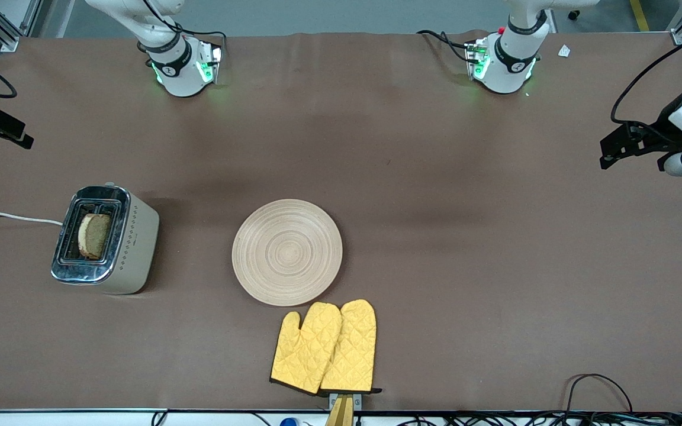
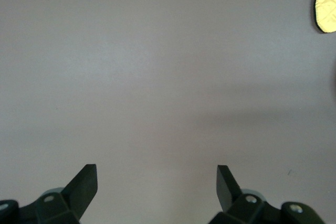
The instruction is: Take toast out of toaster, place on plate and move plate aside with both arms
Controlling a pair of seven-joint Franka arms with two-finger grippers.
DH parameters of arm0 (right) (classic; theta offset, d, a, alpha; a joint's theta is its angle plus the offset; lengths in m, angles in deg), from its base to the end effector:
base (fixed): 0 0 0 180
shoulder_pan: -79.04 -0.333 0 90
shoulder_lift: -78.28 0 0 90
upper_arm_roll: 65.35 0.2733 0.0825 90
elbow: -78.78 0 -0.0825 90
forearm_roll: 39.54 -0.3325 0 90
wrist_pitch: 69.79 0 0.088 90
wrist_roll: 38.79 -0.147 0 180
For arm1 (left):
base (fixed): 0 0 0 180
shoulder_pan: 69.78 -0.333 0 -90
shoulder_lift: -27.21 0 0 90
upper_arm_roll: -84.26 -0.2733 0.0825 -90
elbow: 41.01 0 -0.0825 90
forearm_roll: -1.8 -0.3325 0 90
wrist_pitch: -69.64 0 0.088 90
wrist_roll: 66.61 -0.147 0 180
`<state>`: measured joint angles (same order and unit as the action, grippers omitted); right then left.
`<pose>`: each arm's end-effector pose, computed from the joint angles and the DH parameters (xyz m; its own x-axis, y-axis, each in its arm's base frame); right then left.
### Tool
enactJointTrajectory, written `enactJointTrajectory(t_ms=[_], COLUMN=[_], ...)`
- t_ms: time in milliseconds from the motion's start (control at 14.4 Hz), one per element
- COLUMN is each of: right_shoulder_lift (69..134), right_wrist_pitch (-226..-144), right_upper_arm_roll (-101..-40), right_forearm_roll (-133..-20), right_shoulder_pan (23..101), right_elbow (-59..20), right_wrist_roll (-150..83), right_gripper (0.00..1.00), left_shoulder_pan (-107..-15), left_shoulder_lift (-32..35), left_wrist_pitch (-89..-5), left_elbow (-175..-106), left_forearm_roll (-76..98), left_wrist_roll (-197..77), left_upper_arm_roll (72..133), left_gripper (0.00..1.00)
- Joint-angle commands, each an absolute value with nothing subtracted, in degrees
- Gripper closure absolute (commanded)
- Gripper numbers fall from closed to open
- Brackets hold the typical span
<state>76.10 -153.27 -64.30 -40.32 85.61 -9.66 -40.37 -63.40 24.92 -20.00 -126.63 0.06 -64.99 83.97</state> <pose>0.4772 -0.0438 0.5622 0.9913 -0.1220 -0.0488 -0.1227 -0.9924 -0.0115 0.5126 -0.0502 0.5531 0.9965 -0.0777 0.0310 -0.0768 -0.9966 -0.0297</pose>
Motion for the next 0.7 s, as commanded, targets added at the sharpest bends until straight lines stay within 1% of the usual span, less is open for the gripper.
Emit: enactJointTrajectory(t_ms=[0, 488, 627], right_shoulder_lift=[74.94, 75.56, 78.0], right_wrist_pitch=[-153.2, -153.81, -156.18], right_upper_arm_roll=[-64.2, -64.11, -64.11], right_forearm_roll=[-41.21, -41.21, -41.21], right_shoulder_pan=[85.99, 85.81, 85.64], right_elbow=[-10.95, -11.13, -11.3], right_wrist_roll=[-39.76, -38.45, -37.12], right_gripper=[0.0, 0.0, 0.0], left_shoulder_pan=[-63.28, -63.19, -63.1], left_shoulder_lift=[24.57, 24.13, 24.13], left_wrist_pitch=[-18.35, -18.43, -18.43], left_elbow=[-125.47, -125.12, -125.21], left_forearm_roll=[-1.1, -1.28, -1.28], left_wrist_roll=[-64.85, -64.33, -64.06], left_upper_arm_roll=[84.26, 84.17, 84.17], left_gripper=[0.0, 0.0, 0.0])
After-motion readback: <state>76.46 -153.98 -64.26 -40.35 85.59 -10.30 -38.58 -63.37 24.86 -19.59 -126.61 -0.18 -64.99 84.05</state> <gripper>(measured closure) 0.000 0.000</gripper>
